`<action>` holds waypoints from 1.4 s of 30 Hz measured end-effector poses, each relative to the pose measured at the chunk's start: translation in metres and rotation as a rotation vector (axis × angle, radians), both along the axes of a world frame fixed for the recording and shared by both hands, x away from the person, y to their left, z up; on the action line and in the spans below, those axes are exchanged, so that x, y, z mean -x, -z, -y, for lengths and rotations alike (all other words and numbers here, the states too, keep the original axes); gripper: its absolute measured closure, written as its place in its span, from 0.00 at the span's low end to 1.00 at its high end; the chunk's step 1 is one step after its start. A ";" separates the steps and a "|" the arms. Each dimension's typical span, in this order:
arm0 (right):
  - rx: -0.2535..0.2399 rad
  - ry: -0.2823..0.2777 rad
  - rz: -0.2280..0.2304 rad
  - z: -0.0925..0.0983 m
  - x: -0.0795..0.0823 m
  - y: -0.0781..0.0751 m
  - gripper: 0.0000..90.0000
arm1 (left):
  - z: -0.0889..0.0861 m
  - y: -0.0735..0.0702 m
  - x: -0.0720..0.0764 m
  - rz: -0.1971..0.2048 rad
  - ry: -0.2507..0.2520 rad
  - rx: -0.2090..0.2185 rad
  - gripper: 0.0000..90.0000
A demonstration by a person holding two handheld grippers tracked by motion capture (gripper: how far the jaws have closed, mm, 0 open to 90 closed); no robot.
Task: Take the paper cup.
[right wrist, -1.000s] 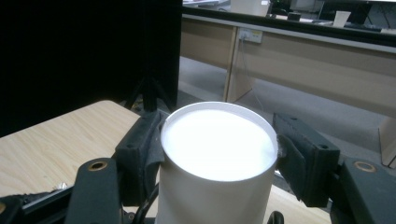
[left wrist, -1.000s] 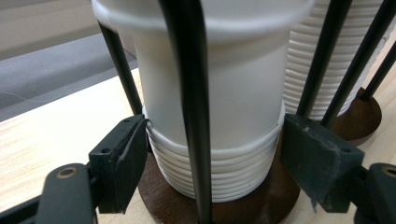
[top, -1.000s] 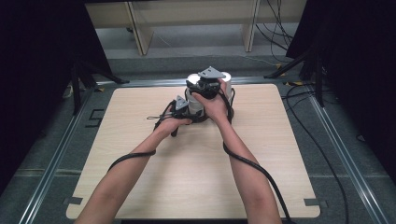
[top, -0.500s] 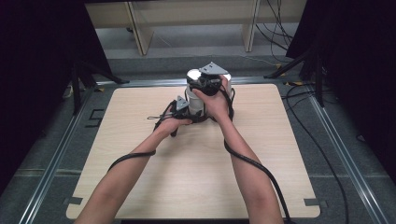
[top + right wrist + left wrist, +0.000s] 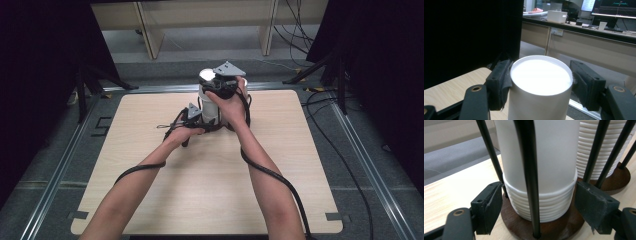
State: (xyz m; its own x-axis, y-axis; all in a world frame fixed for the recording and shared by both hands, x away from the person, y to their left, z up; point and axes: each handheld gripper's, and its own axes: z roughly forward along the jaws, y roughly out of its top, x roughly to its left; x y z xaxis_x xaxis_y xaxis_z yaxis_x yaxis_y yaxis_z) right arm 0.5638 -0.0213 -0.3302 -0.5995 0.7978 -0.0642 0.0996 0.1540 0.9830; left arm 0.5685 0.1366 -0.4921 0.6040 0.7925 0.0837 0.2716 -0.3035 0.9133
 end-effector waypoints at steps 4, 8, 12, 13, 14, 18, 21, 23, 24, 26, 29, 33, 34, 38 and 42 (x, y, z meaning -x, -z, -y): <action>0.002 -0.004 -0.004 0.002 0.003 -0.003 0.40 | -0.006 -0.003 0.006 0.008 -0.009 0.006 0.23; 0.004 -0.012 0.001 0.003 0.008 -0.006 0.40 | -0.013 -0.009 0.014 0.022 -0.021 0.002 0.17; 0.001 -0.016 0.004 0.006 0.016 -0.008 0.40 | -0.020 -0.016 0.022 0.036 -0.025 0.007 0.14; 0.000 -0.021 0.009 0.006 0.017 -0.007 0.40 | -0.022 -0.017 0.024 0.041 -0.024 0.010 0.13; -0.007 -0.026 0.000 0.006 0.020 -0.008 0.40 | -0.024 -0.019 0.028 0.049 -0.020 0.004 0.12; -0.012 -0.043 0.000 0.008 0.029 -0.010 0.40 | -0.031 -0.026 0.039 0.071 -0.027 0.001 0.07; -0.018 -0.050 0.002 0.012 0.035 -0.011 0.40 | -0.034 -0.030 0.047 0.088 -0.017 0.034 0.05; -0.019 -0.053 0.007 0.014 0.038 -0.009 0.40 | -0.036 -0.033 0.053 0.089 -0.009 0.029 0.04; -0.019 -0.059 0.004 0.016 0.040 -0.009 0.40 | -0.037 -0.034 0.054 0.114 0.011 0.034 0.04; -0.026 -0.053 0.005 0.017 0.044 -0.008 0.40 | -0.039 -0.036 0.060 0.127 0.019 0.037 0.04; -0.025 -0.068 0.008 0.020 0.051 -0.006 0.40 | -0.040 -0.039 0.069 0.133 0.035 0.038 0.04; -0.031 -0.084 -0.005 0.021 0.059 -0.003 0.40 | -0.043 -0.044 0.081 0.137 0.049 0.034 0.03; -0.042 -0.082 -0.019 0.021 0.061 -0.002 0.40 | -0.043 -0.045 0.084 0.136 0.051 0.039 0.02; -0.035 -0.096 -0.011 0.023 0.069 0.000 0.40 | -0.046 -0.046 0.097 0.122 0.042 0.048 0.01; -0.021 -0.108 0.000 0.023 0.078 0.005 0.40 | -0.048 -0.044 0.105 0.157 0.053 0.043 0.01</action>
State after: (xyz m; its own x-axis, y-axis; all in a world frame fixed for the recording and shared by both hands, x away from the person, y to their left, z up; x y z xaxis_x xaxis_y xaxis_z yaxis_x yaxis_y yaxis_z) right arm 0.4862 -0.0445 -0.3356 -0.6822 0.7296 -0.0483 0.0835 0.1434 0.9861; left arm 0.4637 0.1847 -0.4476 0.6272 0.7648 0.1471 0.1094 -0.2735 0.9556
